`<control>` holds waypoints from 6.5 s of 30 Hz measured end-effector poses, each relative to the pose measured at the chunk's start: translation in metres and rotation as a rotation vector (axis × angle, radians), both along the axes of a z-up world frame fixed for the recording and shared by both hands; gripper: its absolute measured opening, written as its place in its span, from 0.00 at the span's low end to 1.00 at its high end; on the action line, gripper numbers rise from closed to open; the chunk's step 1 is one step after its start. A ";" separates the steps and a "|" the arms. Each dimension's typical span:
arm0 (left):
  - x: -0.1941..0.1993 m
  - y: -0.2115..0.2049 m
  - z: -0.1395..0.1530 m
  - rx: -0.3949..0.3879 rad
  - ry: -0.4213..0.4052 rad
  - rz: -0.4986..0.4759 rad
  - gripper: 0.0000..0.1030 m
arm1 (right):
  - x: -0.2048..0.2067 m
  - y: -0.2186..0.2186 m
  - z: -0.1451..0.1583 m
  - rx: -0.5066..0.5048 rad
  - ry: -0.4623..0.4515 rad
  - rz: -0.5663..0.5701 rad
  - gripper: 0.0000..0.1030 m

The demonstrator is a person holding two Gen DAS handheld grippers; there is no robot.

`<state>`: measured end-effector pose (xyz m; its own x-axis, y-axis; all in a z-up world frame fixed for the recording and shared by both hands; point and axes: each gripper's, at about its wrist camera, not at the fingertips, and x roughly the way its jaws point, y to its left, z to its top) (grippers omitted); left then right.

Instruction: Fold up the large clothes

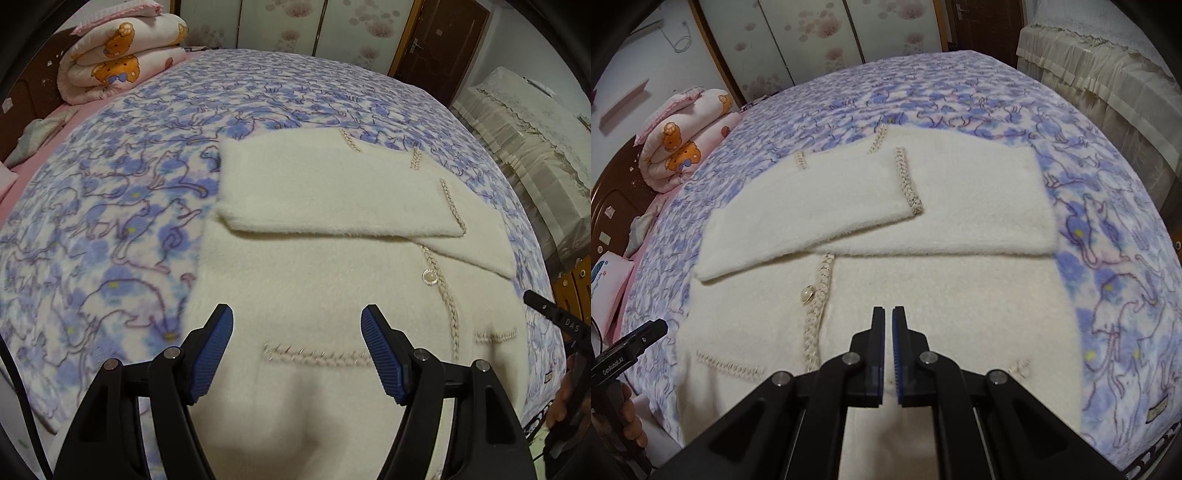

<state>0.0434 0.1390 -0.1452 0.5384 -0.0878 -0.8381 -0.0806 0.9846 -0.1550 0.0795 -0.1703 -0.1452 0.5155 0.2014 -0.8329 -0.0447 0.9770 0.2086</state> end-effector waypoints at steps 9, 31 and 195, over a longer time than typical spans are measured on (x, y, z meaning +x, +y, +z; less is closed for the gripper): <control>-0.064 0.037 -0.014 0.002 0.022 0.002 0.75 | -0.056 -0.029 0.013 -0.067 0.012 0.121 0.35; -0.131 0.082 -0.113 -0.155 0.242 0.005 0.76 | -0.140 -0.175 -0.121 0.285 0.403 -0.068 0.35; 0.319 0.074 -0.105 0.066 -0.038 0.254 0.62 | 0.287 -0.139 -0.104 -0.127 -0.036 -0.242 0.00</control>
